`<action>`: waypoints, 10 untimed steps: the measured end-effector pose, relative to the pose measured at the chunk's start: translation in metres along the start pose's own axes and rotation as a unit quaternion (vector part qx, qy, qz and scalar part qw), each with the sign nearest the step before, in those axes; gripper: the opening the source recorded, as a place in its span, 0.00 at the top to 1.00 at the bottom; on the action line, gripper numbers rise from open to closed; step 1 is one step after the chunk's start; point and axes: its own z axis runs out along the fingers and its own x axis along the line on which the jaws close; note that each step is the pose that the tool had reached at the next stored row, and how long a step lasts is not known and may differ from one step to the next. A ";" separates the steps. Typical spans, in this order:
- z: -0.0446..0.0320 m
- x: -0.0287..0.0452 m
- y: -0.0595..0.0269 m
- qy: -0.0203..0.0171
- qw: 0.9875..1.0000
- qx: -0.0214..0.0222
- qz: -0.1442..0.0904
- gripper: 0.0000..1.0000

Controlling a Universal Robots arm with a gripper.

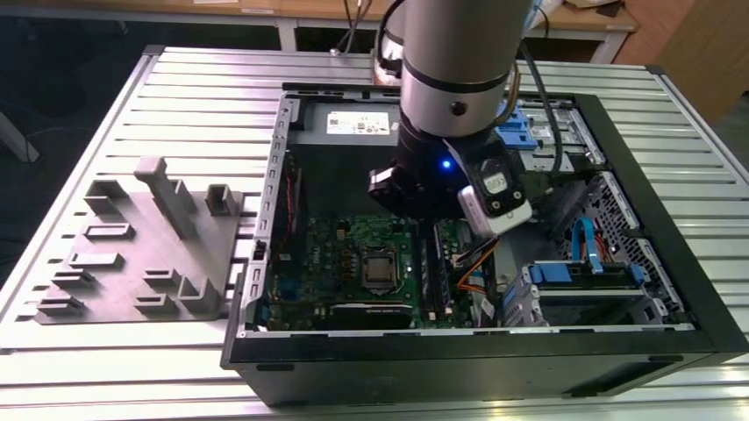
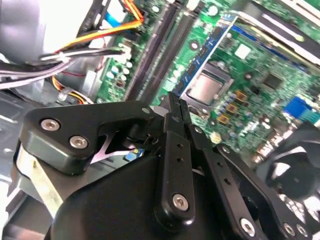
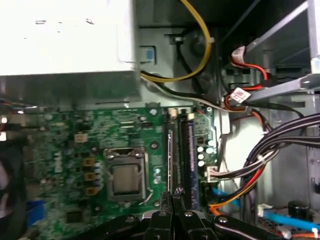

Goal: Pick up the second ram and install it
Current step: 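Insert the second ram into the second slot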

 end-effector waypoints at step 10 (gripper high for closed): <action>0.0124 -0.0064 0.0002 0.001 0.999 -0.002 -0.036 0.91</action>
